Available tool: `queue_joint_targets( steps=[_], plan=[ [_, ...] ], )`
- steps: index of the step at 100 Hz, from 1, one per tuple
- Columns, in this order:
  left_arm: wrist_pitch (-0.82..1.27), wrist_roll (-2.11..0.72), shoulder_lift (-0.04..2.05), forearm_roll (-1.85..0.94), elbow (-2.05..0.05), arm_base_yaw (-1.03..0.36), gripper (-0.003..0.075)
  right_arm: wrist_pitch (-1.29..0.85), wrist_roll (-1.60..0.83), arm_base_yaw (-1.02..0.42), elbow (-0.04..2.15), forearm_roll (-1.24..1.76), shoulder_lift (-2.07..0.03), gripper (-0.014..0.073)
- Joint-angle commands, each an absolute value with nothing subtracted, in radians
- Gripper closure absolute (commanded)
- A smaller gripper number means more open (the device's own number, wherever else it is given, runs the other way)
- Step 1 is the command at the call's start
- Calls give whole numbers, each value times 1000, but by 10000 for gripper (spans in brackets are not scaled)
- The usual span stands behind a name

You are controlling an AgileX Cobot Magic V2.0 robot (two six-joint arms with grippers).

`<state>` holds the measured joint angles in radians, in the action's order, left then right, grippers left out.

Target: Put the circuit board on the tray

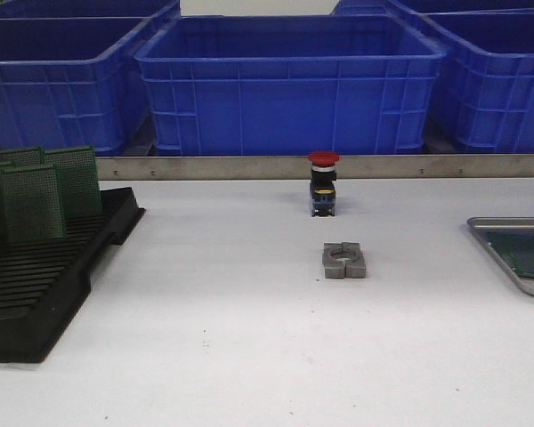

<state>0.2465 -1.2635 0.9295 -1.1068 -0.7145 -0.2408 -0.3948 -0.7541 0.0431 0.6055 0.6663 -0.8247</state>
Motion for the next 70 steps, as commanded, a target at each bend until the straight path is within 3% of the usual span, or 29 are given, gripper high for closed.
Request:
queue_joint_targets(
  steps=[1,39,70],
  plan=[
    [129,-1251,832,-1192,-668,-239,741,-312,-768,39,578,686,-725,653],
    [66,-1251,435,-1278,-374,-239,741,-357,-768,39,376,686,-285,653],
    [68,-1251,289,-1291,-277,-239,741,-396,-768,39,342,686,-172,653]
  ],
)
